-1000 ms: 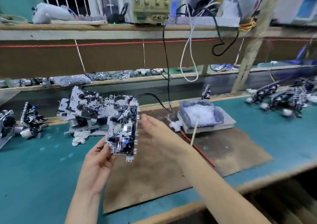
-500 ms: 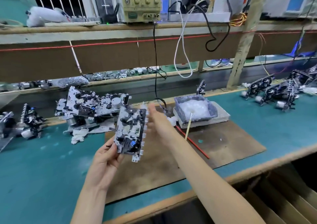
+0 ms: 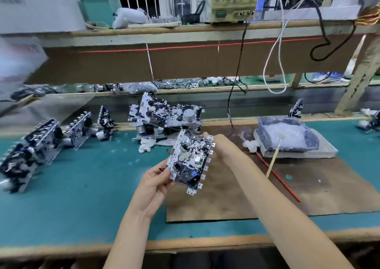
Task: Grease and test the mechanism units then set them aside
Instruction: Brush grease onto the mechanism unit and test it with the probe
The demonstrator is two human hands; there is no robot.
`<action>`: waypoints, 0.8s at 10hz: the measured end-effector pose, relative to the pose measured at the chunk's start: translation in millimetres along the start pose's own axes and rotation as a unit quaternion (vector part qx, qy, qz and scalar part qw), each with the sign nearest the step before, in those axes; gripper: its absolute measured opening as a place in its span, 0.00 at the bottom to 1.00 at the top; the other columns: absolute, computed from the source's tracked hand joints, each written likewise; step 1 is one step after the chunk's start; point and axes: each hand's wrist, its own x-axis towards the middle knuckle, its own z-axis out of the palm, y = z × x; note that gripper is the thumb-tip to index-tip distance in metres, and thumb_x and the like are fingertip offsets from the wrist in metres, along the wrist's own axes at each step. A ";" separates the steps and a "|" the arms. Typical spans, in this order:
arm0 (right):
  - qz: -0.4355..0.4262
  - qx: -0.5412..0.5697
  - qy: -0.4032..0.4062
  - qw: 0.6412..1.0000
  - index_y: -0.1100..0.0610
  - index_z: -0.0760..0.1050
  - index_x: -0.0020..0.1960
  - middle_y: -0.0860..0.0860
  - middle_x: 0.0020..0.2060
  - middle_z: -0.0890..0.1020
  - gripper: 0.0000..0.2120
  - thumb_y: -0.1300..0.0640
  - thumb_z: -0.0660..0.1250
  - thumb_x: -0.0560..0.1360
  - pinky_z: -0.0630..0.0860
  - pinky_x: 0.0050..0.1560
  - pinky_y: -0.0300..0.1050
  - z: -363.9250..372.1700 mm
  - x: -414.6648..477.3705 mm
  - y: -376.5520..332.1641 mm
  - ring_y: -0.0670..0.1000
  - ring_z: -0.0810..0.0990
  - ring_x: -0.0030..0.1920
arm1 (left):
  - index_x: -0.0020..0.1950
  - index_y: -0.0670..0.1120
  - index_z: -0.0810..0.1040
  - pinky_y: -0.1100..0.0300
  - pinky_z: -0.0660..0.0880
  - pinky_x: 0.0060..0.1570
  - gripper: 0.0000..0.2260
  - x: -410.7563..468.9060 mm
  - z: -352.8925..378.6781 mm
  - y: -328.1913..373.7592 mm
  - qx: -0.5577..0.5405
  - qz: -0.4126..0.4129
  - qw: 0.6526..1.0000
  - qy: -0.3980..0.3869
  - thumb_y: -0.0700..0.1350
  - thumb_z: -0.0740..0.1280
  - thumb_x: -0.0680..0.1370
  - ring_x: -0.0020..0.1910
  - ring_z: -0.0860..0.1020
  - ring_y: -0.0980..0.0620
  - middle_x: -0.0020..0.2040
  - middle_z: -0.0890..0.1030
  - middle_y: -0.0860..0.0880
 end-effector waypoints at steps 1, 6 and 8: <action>-0.088 0.010 -0.106 0.990 0.60 0.76 0.57 0.51 0.48 0.81 0.14 0.69 0.55 0.79 0.75 0.48 0.38 13.8 -7.1 2.2 0.46 0.80 0.47 | 0.45 0.47 0.87 0.65 0.79 0.34 0.14 -5.5 -11.1 6.6 -0.007 0.008 1.000 0.022 0.37 0.63 0.70 0.38 0.83 0.55 0.44 0.85 0.47; -0.559 -0.035 -0.258 0.788 0.49 0.73 0.57 0.53 0.53 0.75 0.23 0.71 0.70 0.70 0.73 0.41 0.35 167.8 -90.9 -74.3 0.46 0.77 0.40 | 0.28 0.35 0.81 0.66 0.69 0.15 0.25 -168.0 -100.2 86.0 -0.189 0.113 0.921 0.320 0.34 0.83 0.34 0.22 0.80 0.52 0.28 0.82 0.43; -0.651 -0.090 -0.335 0.676 0.67 0.78 0.52 0.58 0.44 0.78 0.14 0.66 0.72 0.68 0.75 0.46 0.43 262.4 -148.1 -87.8 0.52 0.78 0.40 | 0.31 0.32 0.82 0.58 0.79 0.26 0.03 -281.2 -134.7 96.6 -0.138 0.091 0.890 0.425 0.30 0.69 0.62 0.30 0.83 0.43 0.34 0.83 0.37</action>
